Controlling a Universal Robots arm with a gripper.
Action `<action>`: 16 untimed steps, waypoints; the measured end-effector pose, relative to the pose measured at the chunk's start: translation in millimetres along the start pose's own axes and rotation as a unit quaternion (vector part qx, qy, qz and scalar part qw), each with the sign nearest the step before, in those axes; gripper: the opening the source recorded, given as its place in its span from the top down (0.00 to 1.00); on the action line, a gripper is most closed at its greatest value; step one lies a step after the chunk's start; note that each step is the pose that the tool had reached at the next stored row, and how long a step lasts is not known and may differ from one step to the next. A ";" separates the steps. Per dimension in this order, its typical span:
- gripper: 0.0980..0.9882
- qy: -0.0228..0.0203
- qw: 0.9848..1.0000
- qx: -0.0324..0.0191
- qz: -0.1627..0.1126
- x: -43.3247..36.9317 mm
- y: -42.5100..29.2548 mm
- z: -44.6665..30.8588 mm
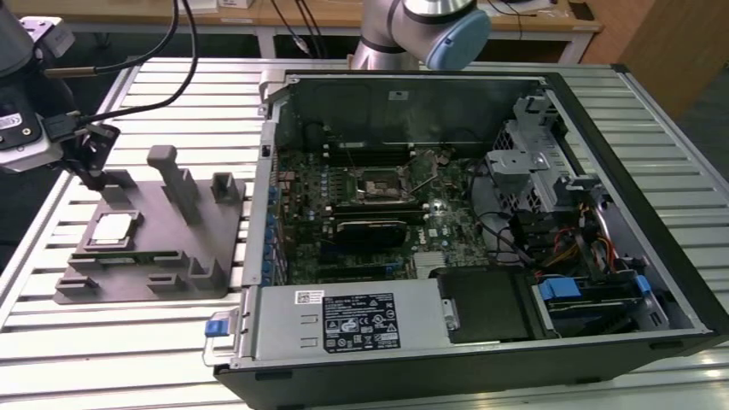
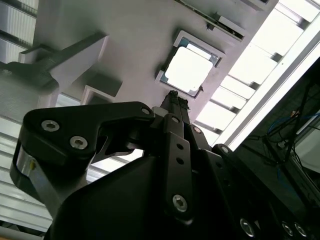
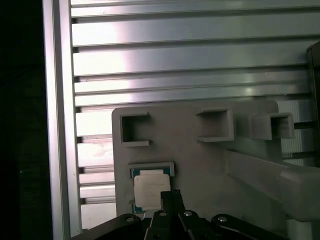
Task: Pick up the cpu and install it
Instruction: 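Pick up the cpu and move it towards the insertion slot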
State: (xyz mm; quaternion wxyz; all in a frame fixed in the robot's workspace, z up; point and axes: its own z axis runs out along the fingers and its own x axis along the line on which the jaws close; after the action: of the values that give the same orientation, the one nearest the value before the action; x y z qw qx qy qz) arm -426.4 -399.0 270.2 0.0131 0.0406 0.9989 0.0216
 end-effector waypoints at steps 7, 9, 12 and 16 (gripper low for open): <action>0.99 0.000 1.000 0.000 0.000 3.7 -0.5 5.8; 0.99 0.000 1.000 0.000 0.000 4.7 -0.7 7.5; 0.99 0.000 1.000 0.000 0.000 6.0 -0.9 10.2; 0.99 0.000 1.000 0.000 0.000 8.3 -1.3 14.7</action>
State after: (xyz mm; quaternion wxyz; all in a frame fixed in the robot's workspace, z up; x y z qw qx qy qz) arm -434.4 -398.9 255.3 0.0132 0.0407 0.9989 0.0216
